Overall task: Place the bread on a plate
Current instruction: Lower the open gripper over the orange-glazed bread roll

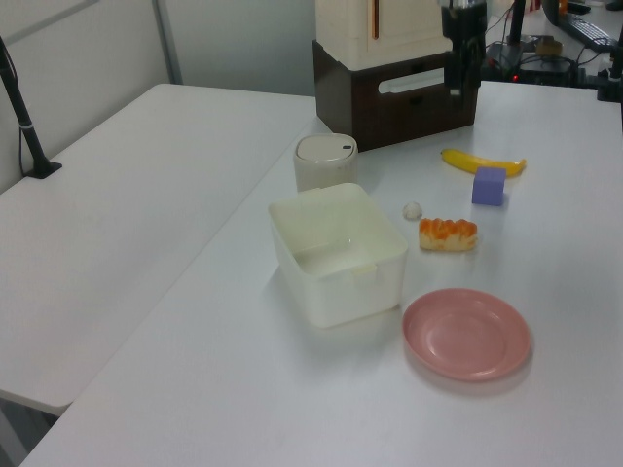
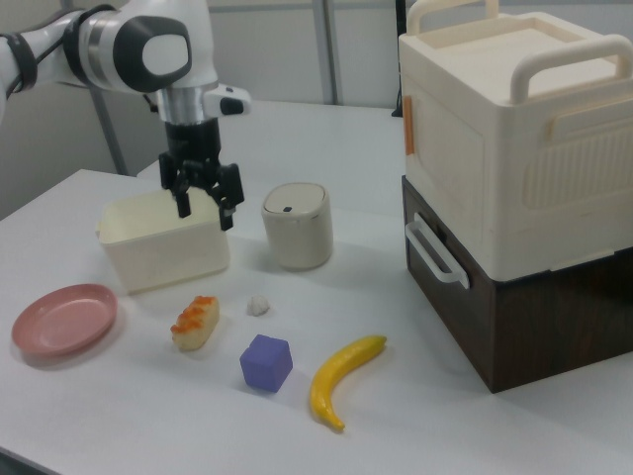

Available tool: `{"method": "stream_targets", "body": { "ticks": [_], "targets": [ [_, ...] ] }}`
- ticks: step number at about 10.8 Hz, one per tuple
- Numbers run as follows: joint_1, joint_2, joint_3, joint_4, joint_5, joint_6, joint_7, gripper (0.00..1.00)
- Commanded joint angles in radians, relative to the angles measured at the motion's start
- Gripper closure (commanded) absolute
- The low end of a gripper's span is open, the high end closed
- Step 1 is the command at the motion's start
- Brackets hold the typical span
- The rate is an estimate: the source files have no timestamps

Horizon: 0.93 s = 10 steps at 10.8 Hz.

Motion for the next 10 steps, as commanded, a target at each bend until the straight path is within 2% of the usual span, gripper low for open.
{"method": "stream_targets", "body": {
  "ticks": [1,3,7,10],
  "targets": [
    [0.015,-0.072,0.057,-0.207,0.002,0.111,-0.016,0.00],
    [0.032,-0.071,0.088,-0.313,0.002,0.253,-0.003,0.00],
    [0.070,-0.042,0.088,-0.519,0.004,0.618,-0.003,0.00],
    [0.081,0.043,0.088,-0.526,0.004,0.714,-0.011,0.00]
  ]
}}
